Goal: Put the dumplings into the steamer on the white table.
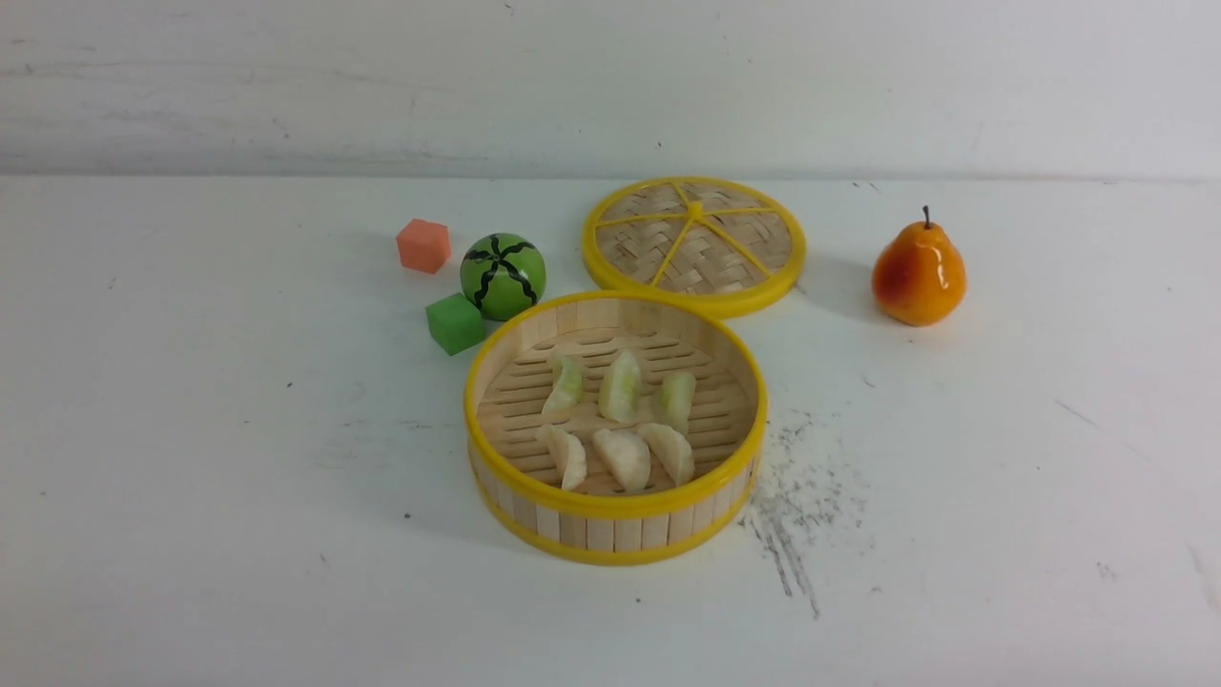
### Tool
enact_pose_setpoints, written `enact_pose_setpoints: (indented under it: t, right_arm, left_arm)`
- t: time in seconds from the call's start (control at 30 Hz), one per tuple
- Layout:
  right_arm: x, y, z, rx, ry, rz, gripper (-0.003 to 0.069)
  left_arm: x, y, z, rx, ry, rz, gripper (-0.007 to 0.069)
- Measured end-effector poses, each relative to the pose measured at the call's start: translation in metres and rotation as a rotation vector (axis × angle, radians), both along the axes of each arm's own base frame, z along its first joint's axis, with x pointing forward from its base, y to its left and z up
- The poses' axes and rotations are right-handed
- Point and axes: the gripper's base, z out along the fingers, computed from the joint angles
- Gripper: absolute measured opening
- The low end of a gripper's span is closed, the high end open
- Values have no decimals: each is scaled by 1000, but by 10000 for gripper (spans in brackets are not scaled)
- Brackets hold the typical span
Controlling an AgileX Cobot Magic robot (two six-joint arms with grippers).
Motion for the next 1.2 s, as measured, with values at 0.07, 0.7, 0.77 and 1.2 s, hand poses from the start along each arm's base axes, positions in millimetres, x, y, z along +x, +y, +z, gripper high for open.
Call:
enact_pose_setpoints:
  t: [0.07,0.7,0.77,1.2]
  right_arm:
    - [0,0,0,8,7,-3,24]
    - [0,0,0,13,13,-5,46]
    - [0,0,0,13,13,-5,49]
    - [0,0,0,13,13,-5,67]
  left_arm:
    - [0,0,0,0,0,0,110]
    - [0,0,0,0,0,0,125]
    - [0,0,0,0,0,0,126]
    - [-12,0,-8,-43,-25,54,127]
